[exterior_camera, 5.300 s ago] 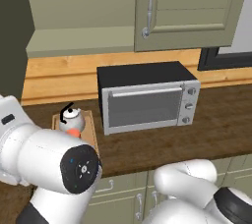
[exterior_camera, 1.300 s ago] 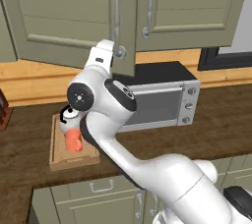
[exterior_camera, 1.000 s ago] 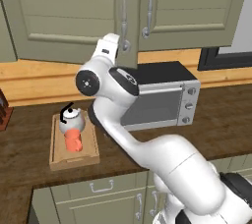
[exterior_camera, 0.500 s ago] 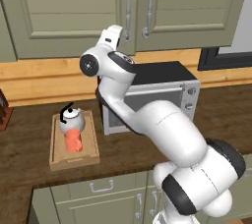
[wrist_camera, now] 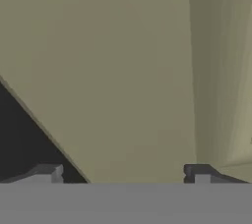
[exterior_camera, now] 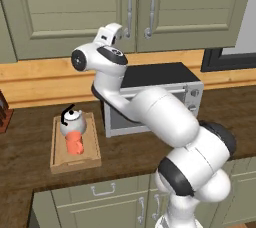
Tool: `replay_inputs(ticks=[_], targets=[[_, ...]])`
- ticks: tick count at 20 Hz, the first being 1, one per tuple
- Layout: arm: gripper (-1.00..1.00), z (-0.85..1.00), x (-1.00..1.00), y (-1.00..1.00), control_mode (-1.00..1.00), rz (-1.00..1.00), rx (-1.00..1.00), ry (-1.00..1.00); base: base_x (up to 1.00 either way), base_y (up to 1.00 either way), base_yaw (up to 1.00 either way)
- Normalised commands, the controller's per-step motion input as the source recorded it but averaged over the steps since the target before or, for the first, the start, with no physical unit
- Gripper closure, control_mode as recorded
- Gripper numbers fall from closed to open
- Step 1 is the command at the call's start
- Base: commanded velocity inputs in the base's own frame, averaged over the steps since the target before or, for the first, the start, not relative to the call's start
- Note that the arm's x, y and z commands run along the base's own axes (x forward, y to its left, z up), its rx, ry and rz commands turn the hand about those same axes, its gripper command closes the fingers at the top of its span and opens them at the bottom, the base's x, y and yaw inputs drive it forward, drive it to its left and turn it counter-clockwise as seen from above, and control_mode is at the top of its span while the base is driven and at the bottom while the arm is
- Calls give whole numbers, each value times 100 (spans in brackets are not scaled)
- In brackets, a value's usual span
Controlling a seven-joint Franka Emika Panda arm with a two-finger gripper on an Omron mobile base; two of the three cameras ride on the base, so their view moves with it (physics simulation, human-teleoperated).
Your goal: Pick the kettle from the counter and place it on the tray. Then pick the mug from the cabinet and place it on the tray. Then close the cabinet doors.
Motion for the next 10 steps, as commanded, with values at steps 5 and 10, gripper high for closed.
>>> replay_inputs(ticks=[5, 10], targets=[[-100, -13, 33, -13, -100, -10, 0, 0, 0, 0, 0], [-100, -7, 23, -21, -100, -2, 1, 0, 0, 0, 0]])
